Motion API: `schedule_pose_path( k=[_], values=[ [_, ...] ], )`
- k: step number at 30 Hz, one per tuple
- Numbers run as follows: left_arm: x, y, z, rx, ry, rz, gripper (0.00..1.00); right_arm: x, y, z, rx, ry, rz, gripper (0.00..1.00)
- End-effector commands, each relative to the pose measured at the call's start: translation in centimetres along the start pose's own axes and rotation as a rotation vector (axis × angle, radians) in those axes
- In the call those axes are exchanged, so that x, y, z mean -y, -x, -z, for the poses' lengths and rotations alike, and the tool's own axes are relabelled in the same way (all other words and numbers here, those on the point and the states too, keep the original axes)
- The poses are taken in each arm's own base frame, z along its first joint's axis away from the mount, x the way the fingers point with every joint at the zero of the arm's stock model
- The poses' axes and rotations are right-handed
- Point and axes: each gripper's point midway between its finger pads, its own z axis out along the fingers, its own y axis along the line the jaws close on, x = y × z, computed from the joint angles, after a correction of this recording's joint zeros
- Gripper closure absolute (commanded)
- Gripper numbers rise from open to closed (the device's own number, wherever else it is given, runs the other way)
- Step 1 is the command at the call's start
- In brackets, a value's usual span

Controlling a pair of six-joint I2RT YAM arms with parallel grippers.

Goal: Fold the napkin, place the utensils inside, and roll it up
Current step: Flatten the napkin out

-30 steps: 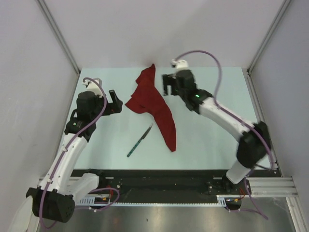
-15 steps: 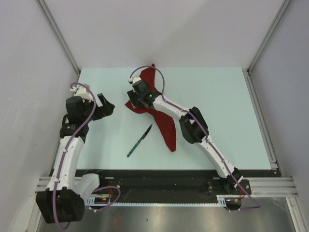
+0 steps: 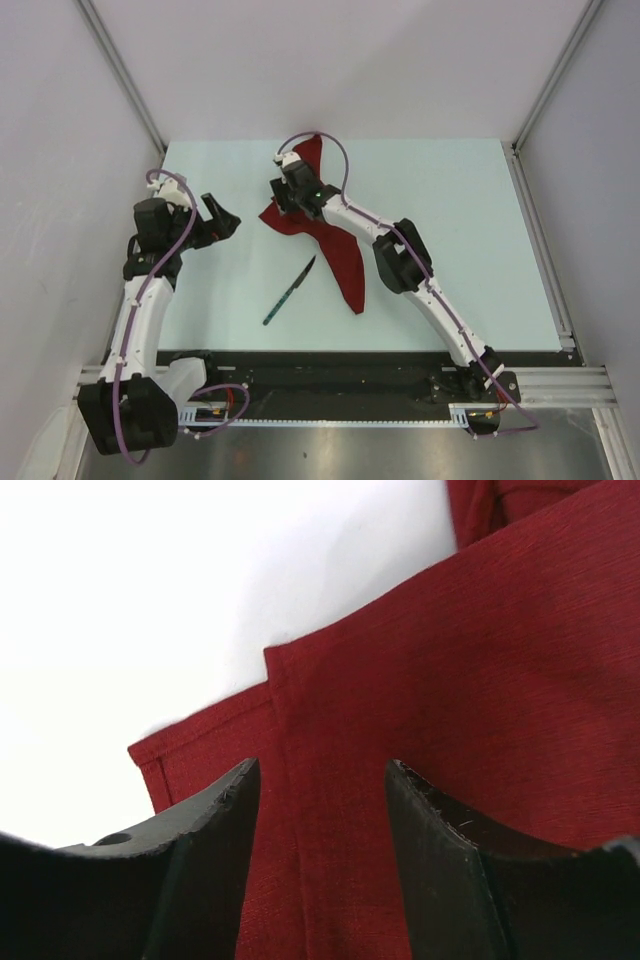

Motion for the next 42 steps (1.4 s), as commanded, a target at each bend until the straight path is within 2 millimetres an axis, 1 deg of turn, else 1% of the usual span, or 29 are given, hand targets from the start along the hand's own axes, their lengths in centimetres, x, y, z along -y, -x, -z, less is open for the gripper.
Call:
schedule_pose_path(
  k=[1, 8, 14, 15, 18, 19, 20, 21, 22, 23, 24, 25, 26, 27, 28, 29, 30, 31, 32, 33, 34, 35, 36, 37, 38, 39, 40, 41, 42],
  values=[
    [0.2, 0.1, -0.2, -0.003, -0.028, 0.014, 0.0, -1.7, 0.2, -0.2, 0.015, 0.023, 0.015, 0.42],
    [0.4, 0.0, -0.2, -0.004, -0.039, 0.014, 0.0, -0.7, -1.9, -0.7, -0.047, -0.019, 0.014, 0.5],
    [0.4, -0.1, -0.2, -0.005, -0.037, 0.014, 0.0, -0.6, -1.5, -0.4, -0.04, -0.022, -0.002, 0.75],
    [0.3, 0.0, -0.2, -0.001, -0.03, 0.014, 0.0, -0.7, -0.8, -0.1, -0.028, -0.016, -0.007, 0.84],
    [0.2, 0.1, -0.3, 0.011, -0.022, 0.022, 0.0, -0.9, 0.0, 0.3, -0.012, -0.004, -0.034, 1.0],
    [0.3, 0.2, -0.4, 0.017, -0.019, 0.035, 0.0, -1.5, 1.5, 1.1, 0.018, 0.023, -0.041, 1.0],
    [0.6, 0.1, -0.5, 0.018, -0.025, 0.042, 0.0, -1.5, 0.8, 1.2, 0.003, 0.033, -0.052, 1.0],
    [0.8, 0.1, -0.7, 0.029, -0.03, 0.041, 0.0, -1.5, 1.3, 1.6, 0.013, 0.043, -0.063, 1.0],
    [1.6, -0.3, -1.1, 0.028, -0.036, 0.047, 0.0, -2.2, 3.9, 3.2, 0.069, 0.073, -0.077, 1.0],
    [2.0, -0.6, -1.5, 0.025, -0.039, 0.05, 0.0, -2.2, 4.6, 4.0, 0.083, 0.082, -0.096, 1.0],
    [2.4, -1.0, -2.0, 0.032, -0.046, 0.049, 0.0, -1.8, 3.3, 4.4, 0.055, 0.079, -0.106, 1.0],
    [3.6, -1.9, -2.7, 0.016, -0.068, 0.053, 0.0, -1.6, 4.5, 5.3, 0.093, 0.089, -0.119, 1.0],
    [3.8, -2.2, -3.7, 0.017, -0.079, 0.061, 0.0, -1.6, 7.8, 8.1, 0.16, 0.101, -0.134, 1.0],
    [3.6, -3.1, -4.4, -0.003, -0.081, 0.078, 0.01, -1.2, 5.9, 8.6, 0.118, 0.117, -0.152, 1.0],
    [3.6, -3.7, -5.1, -0.019, -0.082, 0.104, 0.02, -0.3, 7.2, 9.6, 0.158, 0.118, -0.168, 1.0],
    [3.3, -3.9, -5.8, -0.025, -0.074, 0.112, 0.02, 0.0, 9.7, 12.5, 0.21, 0.126, -0.18, 1.0],
    [2.6, -4.3, -7.2, -0.041, -0.053, 0.121, 0.05, 0.6, 10.0, 13.5, 0.219, 0.122, -0.197, 1.0],
    [2.4, -4.5, -7.8, -0.046, -0.042, 0.12, 0.06, 2.7, 8.8, 14.1, 0.202, 0.09, -0.218, 1.0],
    [2.1, -3.9, -8.5, -0.024, -0.023, 0.114, 0.09, 3.4, 10.5, 16.4, 0.245, 0.089, -0.228, 1.0],
    [1.4, -4.4, -9.9, -0.045, 0.007, 0.113, 0.12, 4.5, 10.8, 17.6, 0.259, 0.08, -0.242, 1.0],
    [1.1, -4.5, -10.6, -0.051, 0.026, 0.103, 0.14, 6.0, 9.0, 17.8, 0.225, 0.051, -0.267, 1.0],
    [0.4, -4.6, -11.4, -0.058, 0.058, 0.106, 0.15, 8.7, 9.1, 18.7, 0.237, 0.011, -0.293, 1.0],
    [0.4, -4.0, -12.1, -0.055, 0.063, 0.102, 0.18, 9.7, 9.7, 20.5, 0.26, 0.002, -0.309, 1.0],
    [-0.4, -5.4, -13.4, -0.103, 0.088, 0.113, 0.19, 10.9, 8.6, 20.7, 0.258, -0.013, -0.322, 1.0],
    [-0.5, -5.6, -14.1, -0.114, 0.088, 0.118, 0.21, 13.7, 8.5, 21.5, 0.269, -0.053, -0.353, 1.0],
    [-0.3, -5.0, -14.8, -0.11, 0.082, 0.121, 0.24, 14.3, 8.7, 22.6, 0.276, -0.044, -0.361, 1.0],
    [-1.0, -6.2, -15.9, -0.149, 0.103, 0.129, 0.25, 15.4, 7.2, 22.8, 0.252, -0.06, -0.386, 1.0],
    [-0.7, -5.5, -16.5, -0.146, 0.105, 0.125, 0.26, 17.3, 6.7, 23.4, 0.256, -0.091, -0.404, 1.0],
    [-1.1, -5.8, -17.1, -0.156, 0.123, 0.125, 0.26, 18.1, 7.1, 24.5, 0.277, -0.102, -0.411, 1.0]
  ],
)
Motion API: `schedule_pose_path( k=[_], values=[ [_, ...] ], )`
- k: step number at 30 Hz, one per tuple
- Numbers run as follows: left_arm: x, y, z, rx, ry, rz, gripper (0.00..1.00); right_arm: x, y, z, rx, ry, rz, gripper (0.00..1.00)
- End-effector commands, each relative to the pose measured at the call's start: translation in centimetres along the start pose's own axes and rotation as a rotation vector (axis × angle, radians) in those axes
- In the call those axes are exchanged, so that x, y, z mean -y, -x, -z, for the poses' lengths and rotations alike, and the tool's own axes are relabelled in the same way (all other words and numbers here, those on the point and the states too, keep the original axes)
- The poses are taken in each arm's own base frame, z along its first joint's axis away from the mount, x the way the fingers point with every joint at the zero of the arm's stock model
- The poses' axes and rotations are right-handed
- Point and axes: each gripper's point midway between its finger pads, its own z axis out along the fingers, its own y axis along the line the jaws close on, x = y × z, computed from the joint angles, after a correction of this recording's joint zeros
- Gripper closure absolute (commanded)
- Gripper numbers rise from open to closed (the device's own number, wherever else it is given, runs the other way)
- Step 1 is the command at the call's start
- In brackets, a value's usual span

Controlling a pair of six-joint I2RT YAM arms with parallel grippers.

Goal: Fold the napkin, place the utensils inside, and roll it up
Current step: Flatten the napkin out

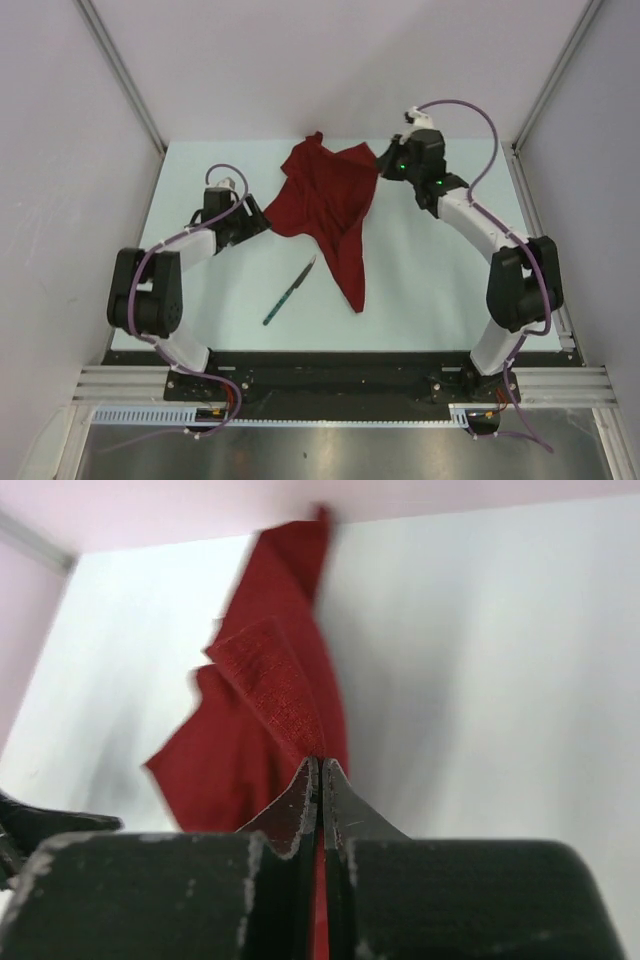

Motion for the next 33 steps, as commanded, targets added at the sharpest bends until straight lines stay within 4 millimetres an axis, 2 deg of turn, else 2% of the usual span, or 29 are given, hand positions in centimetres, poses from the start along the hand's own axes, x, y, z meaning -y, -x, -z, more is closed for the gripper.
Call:
schedule_pose_path(
  k=[1, 2, 4, 5, 7, 8, 9, 11, 12, 14, 17, 19, 20, 21, 22, 23, 24, 25, 26, 27, 29, 30, 31, 32, 33],
  values=[
    [1.1, 2.9, -2.6, 0.05, 0.012, -0.004, 0.27, 4.1, -0.9, 1.8, -0.013, -0.051, -0.066, 1.0],
    [1.3, 3.5, -3.1, 0.055, 0.016, -0.005, 0.28, 6.0, -1.6, 2.2, -0.024, -0.087, -0.079, 1.0],
    [0.4, 3.1, -4.2, 0.037, 0.057, -0.008, 0.29, 7.2, -1.6, 3.3, -0.02, -0.11, -0.09, 1.0],
    [0.5, 3.6, -4.4, 0.044, 0.062, -0.011, 0.3, 8.1, -2.6, 3.7, -0.036, -0.13, -0.103, 1.0],
    [0.1, 4.0, -4.9, 0.055, 0.09, -0.021, 0.3, 9.4, -2.3, 5.0, -0.027, -0.163, -0.119, 1.0],
    [-0.3, 3.6, -5.1, 0.033, 0.11, -0.019, 0.3, 10.1, -2.6, 5.4, -0.028, -0.188, -0.121, 1.0],
    [-0.4, 3.7, -5.2, 0.035, 0.117, -0.021, 0.3, 11.2, -3.3, 5.9, -0.037, -0.221, -0.126, 1.0],
    [-0.2, 4.0, -5.3, 0.039, 0.113, -0.022, 0.33, 12.4, -3.1, 6.9, -0.012, -0.273, -0.128, 1.0],
    [0.3, 4.0, -5.1, 0.041, 0.101, -0.024, 0.34, 14.0, -4.1, 7.6, -0.041, -0.322, -0.146, 1.0],
    [1.4, 4.1, -4.3, 0.063, 0.074, -0.035, 0.34, 15.7, -4.1, 8.3, -0.045, -0.367, -0.168, 1.0],
    [3.7, 3.0, -3.6, 0.057, 0.044, -0.089, 0.31, 19.2, -3.3, 9.5, -0.014, -0.465, -0.2, 1.0],
    [6.3, 1.7, -2.7, 0.037, -0.016, -0.117, 0.29, 21.2, -2.7, 10.3, 0.006, -0.519, -0.209, 1.0],
    [7.1, 0.2, -2.4, 0.004, -0.049, -0.121, 0.29, 21.6, -2.6, 10.3, 0.012, -0.538, -0.202, 1.0],
    [9.2, -1.7, -1.9, -0.021, -0.094, -0.156, 0.29, 23.4, -2.3, 11.0, 0.021, -0.58, -0.216, 1.0],
    [10.8, -2.4, -0.9, -0.019, -0.133, -0.179, 0.29, 24.0, -2.0, 11.3, 0.024, -0.602, -0.213, 1.0],
    [11.5, -4.2, -0.2, -0.044, -0.15, -0.202, 0.28, 25.1, -2.0, 11.9, 0.022, -0.632, -0.22, 1.0],
    [13.8, -7.0, 0.7, -0.081, -0.2, -0.252, 0.28, 25.5, -2.0, 12.1, 0.021, -0.641, -0.219, 1.0],
    [15.2, -8.1, 1.8, -0.083, -0.237, -0.279, 0.28, 25.8, -2.1, 12.3, 0.018, -0.648, -0.212, 1.0],
    [15.8, -9.9, 2.4, -0.11, -0.258, -0.311, 0.28, 26.3, -2.1, 12.6, 0.018, -0.664, -0.215, 1.0],
    [17.7, -12.8, 3.5, -0.146, -0.312, -0.368, 0.29, 26.5, -2.2, 12.7, 0.013, -0.665, -0.214, 1.0],
    [19.3, -15.5, 4.7, -0.182, -0.368, -0.451, 0.32, 26.9, -2.4, 13.0, 0.003, -0.668, -0.216, 1.0],
    [20.6, -18.3, 5.8, -0.233, -0.425, -0.508, 0.33, 26.8, -2.5, 13.0, 0.003, -0.667, -0.22, 1.0],
    [21.3, -19.7, 5.8, -0.269, -0.448, -0.539, 0.34, 26.8, -2.6, 13.1, 0.0, -0.667, -0.223, 1.0],
    [22.1, -22.3, 6.6, -0.324, -0.492, -0.598, 0.35, 27.0, -2.8, 13.2, -0.001, -0.675, -0.233, 1.0],
    [22.1, -23.8, 6.9, -0.376, -0.498, -0.632, 0.35, 26.8, -2.7, 13.3, 0.001, -0.671, -0.237, 1.0]
  ],
)
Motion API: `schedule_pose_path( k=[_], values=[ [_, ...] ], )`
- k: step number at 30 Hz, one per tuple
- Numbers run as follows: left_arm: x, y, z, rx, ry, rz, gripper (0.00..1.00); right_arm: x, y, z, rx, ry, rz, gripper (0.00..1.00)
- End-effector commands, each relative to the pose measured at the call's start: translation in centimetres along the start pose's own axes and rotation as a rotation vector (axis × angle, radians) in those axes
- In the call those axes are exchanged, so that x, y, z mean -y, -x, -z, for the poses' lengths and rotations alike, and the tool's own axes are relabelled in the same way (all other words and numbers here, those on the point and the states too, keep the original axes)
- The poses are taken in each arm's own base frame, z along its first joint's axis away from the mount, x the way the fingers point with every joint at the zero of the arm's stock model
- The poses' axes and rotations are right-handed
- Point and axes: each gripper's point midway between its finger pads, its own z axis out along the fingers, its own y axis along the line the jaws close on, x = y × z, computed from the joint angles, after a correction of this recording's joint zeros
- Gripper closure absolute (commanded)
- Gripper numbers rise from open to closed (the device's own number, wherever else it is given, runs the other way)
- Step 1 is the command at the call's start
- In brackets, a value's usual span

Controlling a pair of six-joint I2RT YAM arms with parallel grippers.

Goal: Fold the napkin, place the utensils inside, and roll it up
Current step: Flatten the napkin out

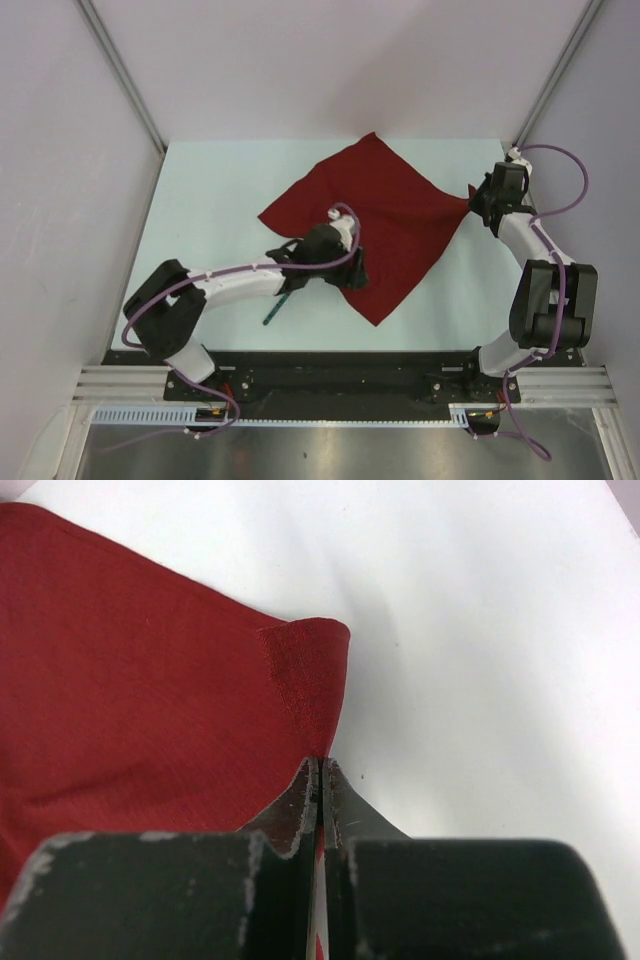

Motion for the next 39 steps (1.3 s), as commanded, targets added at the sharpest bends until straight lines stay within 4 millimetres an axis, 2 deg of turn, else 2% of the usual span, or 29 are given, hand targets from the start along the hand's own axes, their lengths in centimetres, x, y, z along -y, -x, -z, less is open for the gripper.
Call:
schedule_pose_path(
  k=[1, 2, 5, 7, 9, 10, 15, 17, 18, 19, 20, 21, 22, 24, 25, 27, 28, 30, 32, 35, 38, 39],
  values=[
    [4.7, -3.8, -0.9, -0.136, -0.102, -0.147, 0.36, 0.3, 1.0, 0.3, 0.025, -0.014, -0.007, 1.0],
    [5.0, -6.0, -1.6, -0.195, -0.088, -0.198, 0.36, 0.5, 0.9, 0.4, 0.018, -0.021, -0.021, 1.0],
    [4.0, -8.9, -2.4, -0.283, 0.0, -0.25, 0.36, 1.4, 0.2, 0.7, -0.003, -0.051, -0.053, 1.0],
    [3.9, -10.3, -2.6, -0.318, -0.018, -0.221, 0.35, 2.3, -0.5, 1.2, -0.016, -0.067, -0.072, 1.0],
    [4.1, -10.2, -3.0, -0.287, -0.04, -0.2, 0.34, 2.8, -1.5, 1.6, -0.03, -0.07, -0.093, 1.0],
    [3.7, -10.9, -3.1, -0.29, -0.038, -0.191, 0.33, 2.8, -1.6, 1.8, -0.029, -0.062, -0.099, 0.98],
    [1.7, -10.2, -4.1, -0.225, 0.052, -0.158, 0.33, 2.4, -2.1, 3.5, -0.02, -0.03, -0.122, 0.89],
    [0.2, -10.4, -4.2, -0.221, 0.079, -0.1, 0.33, 2.8, -2.7, 3.9, -0.025, -0.034, -0.129, 0.84],
    [-0.1, -9.9, -4.6, -0.196, 0.08, -0.078, 0.33, 2.8, -2.8, 4.2, -0.022, -0.033, -0.131, 0.73],
    [-1.0, -10.2, -4.7, -0.2, 0.101, -0.04, 0.33, 2.9, -2.9, 4.2, -0.024, -0.039, -0.13, 0.68],
    [-2.1, -9.5, -4.8, -0.184, 0.119, -0.002, 0.33, 3.2, -3.0, 4.3, -0.023, -0.049, -0.13, 0.63],
    [-2.8, -9.5, -4.8, -0.182, 0.128, 0.022, 0.33, 3.5, -2.9, 4.5, -0.017, -0.06, -0.13, 0.52],
    [-4.3, -9.5, -4.5, -0.178, 0.15, 0.069, 0.33, 3.8, -3.1, 4.5, -0.024, -0.071, -0.126, 0.47],
    [-5.4, -9.0, -4.3, -0.154, 0.157, 0.105, 0.33, 4.4, -3.0, 4.4, -0.023, -0.084, -0.135, 0.4],
    [-6.7, -9.0, -3.8, -0.148, 0.179, 0.133, 0.33, 4.7, -2.9, 4.4, -0.025, -0.088, -0.139, 0.39],
    [-7.8, -8.7, -3.4, -0.132, 0.189, 0.155, 0.33, 5.6, -2.8, 4.3, -0.026, -0.105, -0.16, 0.37],
    [-9.0, -8.8, -3.0, -0.131, 0.211, 0.176, 0.33, 6.0, -3.0, 4.0, -0.034, -0.113, -0.168, 0.36],
    [-9.6, -8.2, -2.3, -0.108, 0.217, 0.184, 0.33, 7.1, -3.2, 3.7, -0.047, -0.117, -0.2, 0.36],
    [-11.0, -8.4, -1.5, -0.099, 0.252, 0.194, 0.33, 7.8, -3.5, 3.0, -0.066, -0.108, -0.226, 0.36],
    [-11.5, -7.9, -0.5, -0.075, 0.259, 0.167, 0.33, 8.0, -3.9, 2.3, -0.096, -0.065, -0.273, 0.36],
    [-10.3, -7.3, 0.2, -0.063, 0.205, 0.126, 0.33, 8.0, -4.8, 1.7, -0.128, -0.056, -0.295, 0.36],
    [-9.6, -6.5, 0.7, -0.039, 0.184, 0.109, 0.33, 8.1, -5.4, 1.7, -0.142, -0.065, -0.302, 0.37]
  ],
)
